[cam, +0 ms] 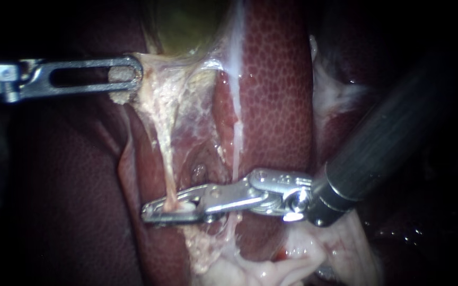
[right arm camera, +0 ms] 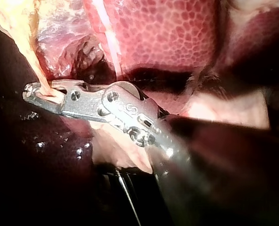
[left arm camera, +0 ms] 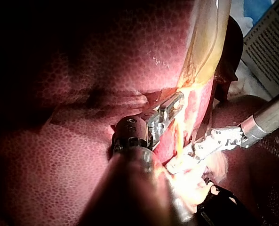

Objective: Clipping second clip left tube

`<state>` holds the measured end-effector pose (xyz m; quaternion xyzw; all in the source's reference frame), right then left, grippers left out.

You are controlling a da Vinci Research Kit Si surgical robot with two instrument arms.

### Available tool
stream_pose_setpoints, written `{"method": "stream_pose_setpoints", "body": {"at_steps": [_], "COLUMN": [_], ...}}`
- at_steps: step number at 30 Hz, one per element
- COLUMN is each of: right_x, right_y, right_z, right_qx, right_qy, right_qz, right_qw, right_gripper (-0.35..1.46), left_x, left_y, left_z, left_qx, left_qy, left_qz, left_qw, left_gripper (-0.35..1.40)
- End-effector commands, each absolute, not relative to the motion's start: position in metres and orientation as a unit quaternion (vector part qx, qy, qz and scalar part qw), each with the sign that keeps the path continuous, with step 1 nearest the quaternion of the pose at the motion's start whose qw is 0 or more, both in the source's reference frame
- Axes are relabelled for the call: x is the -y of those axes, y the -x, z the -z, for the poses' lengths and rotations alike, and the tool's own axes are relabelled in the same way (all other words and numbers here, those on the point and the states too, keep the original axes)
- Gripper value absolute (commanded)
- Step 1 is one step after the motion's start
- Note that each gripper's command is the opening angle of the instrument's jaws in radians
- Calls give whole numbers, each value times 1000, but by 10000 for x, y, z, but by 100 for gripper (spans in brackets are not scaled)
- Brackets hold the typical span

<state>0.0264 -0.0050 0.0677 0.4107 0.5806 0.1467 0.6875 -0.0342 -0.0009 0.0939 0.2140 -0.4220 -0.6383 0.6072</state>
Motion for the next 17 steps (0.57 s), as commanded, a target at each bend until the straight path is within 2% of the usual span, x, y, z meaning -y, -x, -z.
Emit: {"method": "stream_pose_setpoints", "body": {"at_steps": [1, 17], "right_x": [49, 49], "right_y": [-264, -262], "right_z": [-677, -678], "right_qx": [-580, -577], "right_qy": [-410, -410], "right_qz": [-147, -146], "right_qw": [688, 691], "right_gripper": [-35, -35], "left_x": [9, 9], "left_y": [342, 342], "left_z": [-939, -939], "left_qx": [422, 422], "left_qy": [-214, -214], "left_qz": [638, 638], "left_qw": [607, 607], "left_gripper": [-35, -35]}}
